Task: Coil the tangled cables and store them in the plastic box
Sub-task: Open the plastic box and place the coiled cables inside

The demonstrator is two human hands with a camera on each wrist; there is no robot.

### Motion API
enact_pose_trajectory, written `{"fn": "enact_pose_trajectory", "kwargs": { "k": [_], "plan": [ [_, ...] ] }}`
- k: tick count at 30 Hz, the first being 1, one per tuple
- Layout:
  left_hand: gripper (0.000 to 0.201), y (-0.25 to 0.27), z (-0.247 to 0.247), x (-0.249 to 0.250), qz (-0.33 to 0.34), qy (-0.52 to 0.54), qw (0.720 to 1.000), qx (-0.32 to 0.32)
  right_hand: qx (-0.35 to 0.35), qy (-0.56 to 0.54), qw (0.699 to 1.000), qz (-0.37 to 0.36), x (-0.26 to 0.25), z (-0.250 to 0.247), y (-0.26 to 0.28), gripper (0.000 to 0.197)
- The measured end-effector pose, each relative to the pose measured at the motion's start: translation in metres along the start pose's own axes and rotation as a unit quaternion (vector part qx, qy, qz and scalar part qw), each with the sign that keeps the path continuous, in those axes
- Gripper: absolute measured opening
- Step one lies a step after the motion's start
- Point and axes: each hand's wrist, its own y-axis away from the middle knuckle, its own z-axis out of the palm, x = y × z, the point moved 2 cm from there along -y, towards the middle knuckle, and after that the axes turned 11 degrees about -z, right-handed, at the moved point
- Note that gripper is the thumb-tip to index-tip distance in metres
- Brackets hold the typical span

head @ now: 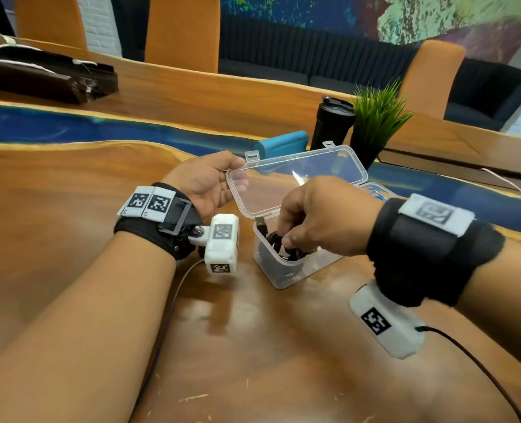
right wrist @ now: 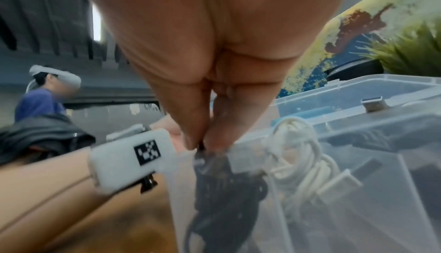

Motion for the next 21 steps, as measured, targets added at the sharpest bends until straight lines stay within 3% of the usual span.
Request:
{"fn": "enact_pose_trajectory", "kwargs": {
  "k": [4,11,15,19,21],
  "plan": [
    [0.011,-0.003,-0.002,0.000,0.001,-0.007,1.000,-0.010,0.002,0.028,1.000,-0.009,0.003,0.010,-0.007,0.002],
    [0.030,-0.001,-0.001,0.002,0.012,-0.017,1.000,-0.022,-0.071,0.119,0.989,-0.048,0.010,0.006,0.005,0.018],
    [0.022,0.004,0.001,0.001,0.008,-0.024,1.000,-0.018,-0.095,0.130,0.986,-0.051,0.008,0.014,-0.008,0.019],
    [0.017,0.005,0.000,0.003,0.015,-0.026,0.999,-0.024,-0.080,0.093,0.991,-0.055,0.009,0.005,-0.003,0.016],
    [0.019,0.003,-0.002,0.005,0.024,-0.033,0.999,-0.030,-0.025,0.044,0.998,-0.049,0.016,-0.013,0.004,0.016]
  ]
}}
